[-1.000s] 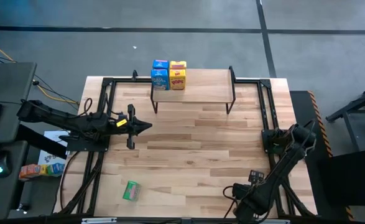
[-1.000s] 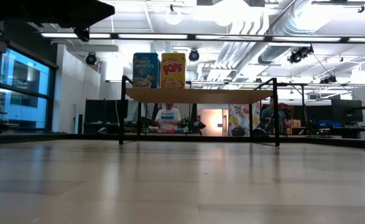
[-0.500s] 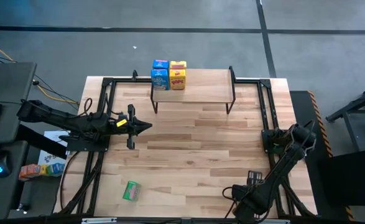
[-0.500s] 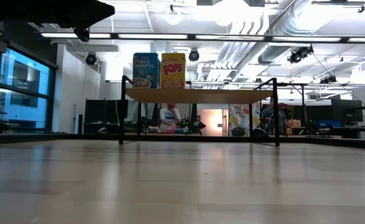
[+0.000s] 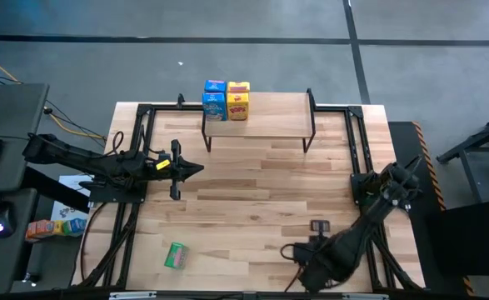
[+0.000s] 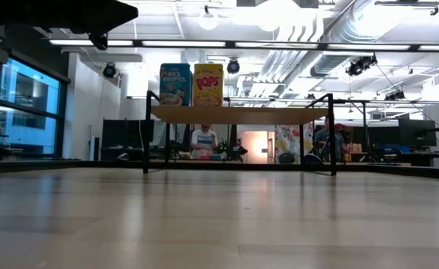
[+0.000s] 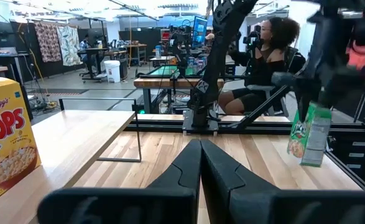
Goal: Stack cereal on shelf
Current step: Put the right green cereal box on the shelf
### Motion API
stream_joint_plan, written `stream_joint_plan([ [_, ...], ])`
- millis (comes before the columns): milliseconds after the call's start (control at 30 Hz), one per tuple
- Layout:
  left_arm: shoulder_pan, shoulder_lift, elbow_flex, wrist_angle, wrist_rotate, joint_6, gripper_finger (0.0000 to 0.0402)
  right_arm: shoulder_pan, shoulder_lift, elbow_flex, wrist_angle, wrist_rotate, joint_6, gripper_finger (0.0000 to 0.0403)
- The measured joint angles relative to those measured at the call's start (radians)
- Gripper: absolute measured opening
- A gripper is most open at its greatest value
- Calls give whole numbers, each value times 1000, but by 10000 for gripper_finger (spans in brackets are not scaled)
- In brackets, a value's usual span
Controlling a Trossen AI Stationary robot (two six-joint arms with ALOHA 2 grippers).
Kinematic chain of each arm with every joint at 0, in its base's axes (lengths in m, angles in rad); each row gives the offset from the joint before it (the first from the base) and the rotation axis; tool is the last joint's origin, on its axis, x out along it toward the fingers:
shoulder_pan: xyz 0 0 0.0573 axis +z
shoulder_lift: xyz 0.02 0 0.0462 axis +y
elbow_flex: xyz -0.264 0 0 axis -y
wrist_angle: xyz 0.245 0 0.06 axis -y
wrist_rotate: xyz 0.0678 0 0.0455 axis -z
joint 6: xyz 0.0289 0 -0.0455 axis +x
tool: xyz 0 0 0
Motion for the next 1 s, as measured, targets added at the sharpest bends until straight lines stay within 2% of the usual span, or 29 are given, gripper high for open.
stream_joint_plan([
  [133, 0, 0, 0, 0, 0, 0, 0, -87, 0, 140, -91, 48, -108, 96],
  [267, 0, 0, 0, 0, 0, 0, 0, -196, -4, 291, -160, 148, -225, 87],
  [467, 0, 0, 0, 0, 0, 9, 0, -382, -12, 494, -149, 402, -400, 86],
  [533, 0, 0, 0, 0, -1, 9, 0, -452, -11, 546, -147, 446, -463, 86],
  [667, 0, 0, 0, 0, -1, 11, 0, -605, -11, 598, -152, 455, -555, 86],
  [833, 0, 0, 0, -1, -1, 11, 0, -810, -9, 575, -154, 449, -633, 86],
  [1000, 0, 0, 0, 7, -25, 47, 0, -984, -8, 559, -147, 316, -641, 85],
])
